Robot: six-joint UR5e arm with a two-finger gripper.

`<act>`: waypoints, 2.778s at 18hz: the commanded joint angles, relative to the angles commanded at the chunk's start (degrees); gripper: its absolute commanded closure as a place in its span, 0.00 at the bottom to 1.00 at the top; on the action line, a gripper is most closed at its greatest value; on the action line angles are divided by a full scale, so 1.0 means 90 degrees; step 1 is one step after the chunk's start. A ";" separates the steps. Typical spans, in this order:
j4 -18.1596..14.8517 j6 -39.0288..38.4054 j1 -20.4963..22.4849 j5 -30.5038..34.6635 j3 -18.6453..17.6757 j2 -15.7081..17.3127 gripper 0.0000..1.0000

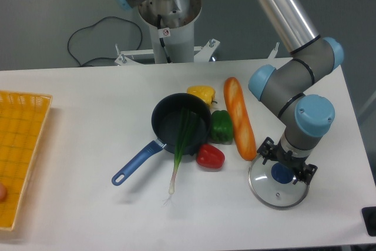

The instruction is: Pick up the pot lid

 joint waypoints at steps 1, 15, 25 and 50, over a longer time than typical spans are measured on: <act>0.0000 0.0000 0.0000 0.0000 -0.0019 0.0000 0.02; 0.0039 0.0098 -0.0010 0.0137 -0.0088 0.0020 0.12; 0.0039 0.0049 -0.0019 0.0127 -0.0088 0.0010 0.11; 0.0029 0.0059 -0.0010 0.0127 -0.0058 0.0097 0.38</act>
